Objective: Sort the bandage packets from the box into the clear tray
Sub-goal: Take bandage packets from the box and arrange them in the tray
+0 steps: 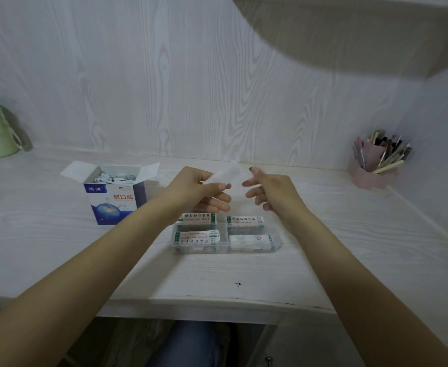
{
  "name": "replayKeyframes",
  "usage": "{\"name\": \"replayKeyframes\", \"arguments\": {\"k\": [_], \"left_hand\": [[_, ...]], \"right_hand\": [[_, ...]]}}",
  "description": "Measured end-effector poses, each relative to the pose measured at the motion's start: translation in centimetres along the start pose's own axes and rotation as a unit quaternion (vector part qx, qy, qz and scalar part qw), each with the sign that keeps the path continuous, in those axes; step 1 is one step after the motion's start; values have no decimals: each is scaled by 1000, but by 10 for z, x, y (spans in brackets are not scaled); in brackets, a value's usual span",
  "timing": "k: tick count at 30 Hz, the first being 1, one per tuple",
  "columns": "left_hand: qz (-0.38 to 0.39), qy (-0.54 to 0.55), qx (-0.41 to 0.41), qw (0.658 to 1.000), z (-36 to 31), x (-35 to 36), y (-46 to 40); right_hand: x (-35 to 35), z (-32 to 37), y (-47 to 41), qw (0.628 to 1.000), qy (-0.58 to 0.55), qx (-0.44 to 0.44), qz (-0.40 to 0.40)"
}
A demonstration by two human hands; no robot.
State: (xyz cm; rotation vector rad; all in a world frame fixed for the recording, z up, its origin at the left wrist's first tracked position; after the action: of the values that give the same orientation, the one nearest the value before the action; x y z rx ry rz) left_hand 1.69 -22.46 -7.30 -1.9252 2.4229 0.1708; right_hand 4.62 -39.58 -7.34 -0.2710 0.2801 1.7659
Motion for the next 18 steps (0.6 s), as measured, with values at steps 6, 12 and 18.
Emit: {"name": "replayKeyframes", "arguments": {"k": [6, 12, 18], "left_hand": [[32, -183, 42, 982, 0, 11, -5], [31, -403, 97, 909, -10, 18, -8], [-9, -354, 100, 930, -1, 16, -18]], "right_hand": [[-1, 12, 7, 975, -190, 49, 106], [-12, 5, 4, 990, -110, 10, 90], [-18, -5, 5, 999, 25, -1, 36]]}}
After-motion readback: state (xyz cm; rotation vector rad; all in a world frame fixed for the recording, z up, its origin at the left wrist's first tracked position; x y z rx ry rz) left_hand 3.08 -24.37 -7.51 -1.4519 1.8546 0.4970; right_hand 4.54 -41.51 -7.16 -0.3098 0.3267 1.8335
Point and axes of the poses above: each hand's wrist, its own y-axis away from the middle knuckle, its own x-axis out of the palm, z = x × y, the point moved 4 cm from there along -y, towards the middle knuckle, and after that the axes turned 8 degrees about z, right-handed, at the moved point
